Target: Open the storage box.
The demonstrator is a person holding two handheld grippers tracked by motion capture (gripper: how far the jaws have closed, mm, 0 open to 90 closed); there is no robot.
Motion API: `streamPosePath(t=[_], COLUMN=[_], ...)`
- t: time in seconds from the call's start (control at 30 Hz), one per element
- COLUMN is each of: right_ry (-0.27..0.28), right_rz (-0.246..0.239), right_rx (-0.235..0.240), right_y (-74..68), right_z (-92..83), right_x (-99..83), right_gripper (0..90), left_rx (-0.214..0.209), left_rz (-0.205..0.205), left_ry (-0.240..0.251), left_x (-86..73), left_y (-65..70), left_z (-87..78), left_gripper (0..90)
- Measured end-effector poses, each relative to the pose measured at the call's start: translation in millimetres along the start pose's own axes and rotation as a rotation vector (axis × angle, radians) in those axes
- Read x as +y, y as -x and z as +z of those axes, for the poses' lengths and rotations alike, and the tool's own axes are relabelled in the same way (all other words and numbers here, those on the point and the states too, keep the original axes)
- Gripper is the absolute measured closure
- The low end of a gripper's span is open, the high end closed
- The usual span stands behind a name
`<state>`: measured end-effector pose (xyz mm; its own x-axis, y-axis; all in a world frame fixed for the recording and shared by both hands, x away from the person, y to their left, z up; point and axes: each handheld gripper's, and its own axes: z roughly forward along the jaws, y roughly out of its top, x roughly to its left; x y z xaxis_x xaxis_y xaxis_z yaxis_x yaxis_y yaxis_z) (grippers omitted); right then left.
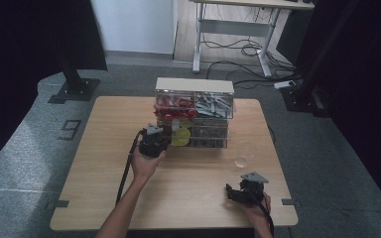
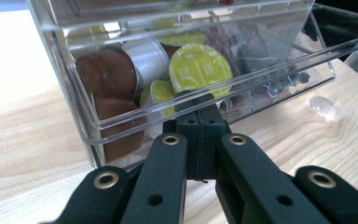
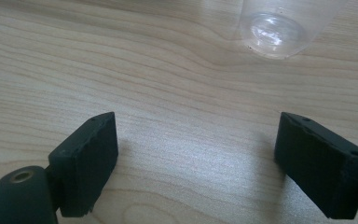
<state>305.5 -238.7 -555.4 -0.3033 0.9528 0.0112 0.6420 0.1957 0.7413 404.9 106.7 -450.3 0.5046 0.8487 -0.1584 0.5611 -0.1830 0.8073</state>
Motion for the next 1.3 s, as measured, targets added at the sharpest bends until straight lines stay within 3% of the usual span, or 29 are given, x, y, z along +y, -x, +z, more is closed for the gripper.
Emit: streamPosePath(t=[0.4, 0.6, 0.8, 1.3], right_ry=[-0.002, -0.001, -0.001, -0.001], right_rz=[0.001, 0.001, 0.001, 0.002], right_rx=[-0.001, -0.001, -0.001, -0.003], right_y=[-0.1, 0.0, 0.0, 0.9], right_z=[-0.1, -0.1, -0.1, 0.8], right_x=[0.0, -0.1, 0.0, 0.8], right_gripper=[13.6, 13.6, 13.6, 13.6], left_rx=[0.0, 0.019, 0.016, 0.004], left_rz=[-0.007, -0.012, -0.034, -0.026], left_ry=[0.022, 0.023, 0.026, 0.051], left_x=[19.7, 28.5, 29.6, 38.8], left_y=[-1.5, -4.6, -8.0, -8.4], left_z=[-6.3, -8.8, -6.0, -0.2], left_gripper=[90.0, 90.0, 90.0, 90.0])
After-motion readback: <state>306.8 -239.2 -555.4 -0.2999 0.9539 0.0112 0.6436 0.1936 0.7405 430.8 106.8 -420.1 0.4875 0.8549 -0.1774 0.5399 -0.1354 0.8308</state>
